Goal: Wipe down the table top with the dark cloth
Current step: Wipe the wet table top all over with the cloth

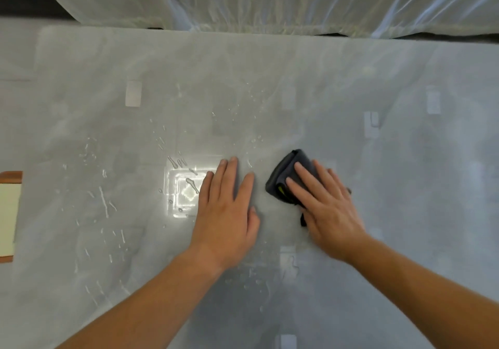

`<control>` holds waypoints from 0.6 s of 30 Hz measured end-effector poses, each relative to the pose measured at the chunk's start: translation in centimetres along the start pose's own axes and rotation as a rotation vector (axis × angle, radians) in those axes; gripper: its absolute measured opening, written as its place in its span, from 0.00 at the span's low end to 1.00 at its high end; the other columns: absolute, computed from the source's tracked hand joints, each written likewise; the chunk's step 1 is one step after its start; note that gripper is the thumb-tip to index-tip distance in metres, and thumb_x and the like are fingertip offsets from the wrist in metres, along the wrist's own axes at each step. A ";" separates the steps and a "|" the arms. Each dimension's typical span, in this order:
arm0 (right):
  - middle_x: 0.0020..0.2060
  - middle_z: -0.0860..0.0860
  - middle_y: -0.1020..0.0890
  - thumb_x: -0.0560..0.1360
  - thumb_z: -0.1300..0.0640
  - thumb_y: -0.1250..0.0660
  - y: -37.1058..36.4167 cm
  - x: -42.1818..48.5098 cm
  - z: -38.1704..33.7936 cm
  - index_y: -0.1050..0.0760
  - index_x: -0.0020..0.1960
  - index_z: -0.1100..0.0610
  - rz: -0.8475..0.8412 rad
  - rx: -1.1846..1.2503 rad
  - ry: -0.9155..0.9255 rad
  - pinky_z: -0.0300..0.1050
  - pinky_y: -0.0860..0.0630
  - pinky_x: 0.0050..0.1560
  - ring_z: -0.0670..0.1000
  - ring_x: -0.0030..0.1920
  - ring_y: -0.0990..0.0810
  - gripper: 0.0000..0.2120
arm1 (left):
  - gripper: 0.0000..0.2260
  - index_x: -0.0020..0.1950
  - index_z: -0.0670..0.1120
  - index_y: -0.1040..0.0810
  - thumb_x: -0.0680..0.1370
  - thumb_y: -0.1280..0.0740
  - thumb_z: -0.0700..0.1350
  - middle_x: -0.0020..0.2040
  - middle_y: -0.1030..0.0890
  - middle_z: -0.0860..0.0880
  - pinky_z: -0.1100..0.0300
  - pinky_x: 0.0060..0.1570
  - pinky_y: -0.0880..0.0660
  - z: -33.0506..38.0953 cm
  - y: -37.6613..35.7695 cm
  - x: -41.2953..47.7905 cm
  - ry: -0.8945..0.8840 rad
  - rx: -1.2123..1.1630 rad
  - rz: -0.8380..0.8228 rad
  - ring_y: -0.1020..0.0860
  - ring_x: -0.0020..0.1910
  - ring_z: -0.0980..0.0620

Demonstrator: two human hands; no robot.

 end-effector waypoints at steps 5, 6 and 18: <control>0.80 0.49 0.45 0.80 0.57 0.44 2.8 1.1 7.4 0.40 0.79 0.49 0.106 0.094 -0.411 0.60 0.50 0.78 0.59 0.80 0.50 0.27 | 0.26 0.77 0.44 0.35 0.80 0.47 0.51 0.80 0.44 0.38 0.44 0.77 0.54 1.1 -0.6 -1.5 0.010 0.006 0.012 0.50 0.80 0.40; 0.80 0.49 0.46 0.80 0.56 0.45 2.7 0.9 7.0 0.40 0.79 0.50 0.117 0.101 -0.444 0.60 0.52 0.78 0.59 0.80 0.51 0.27 | 0.26 0.76 0.44 0.34 0.79 0.47 0.51 0.80 0.43 0.38 0.43 0.77 0.53 1.3 -0.8 -1.6 0.016 0.010 0.015 0.48 0.80 0.39; 0.80 0.46 0.45 0.79 0.58 0.45 1.3 -3.8 4.5 0.39 0.78 0.47 0.029 0.155 -0.303 0.58 0.53 0.79 0.55 0.81 0.53 0.28 | 0.29 0.79 0.46 0.41 0.80 0.52 0.56 0.82 0.52 0.41 0.51 0.77 0.65 2.2 -2.0 -8.1 0.104 0.034 -0.020 0.57 0.81 0.44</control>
Point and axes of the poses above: each hand's wrist, its own x-axis towards the middle knuckle, its own y-axis out of the back of the hand, z = x × y, the point moved 10 cm from there along x, towards the middle knuckle
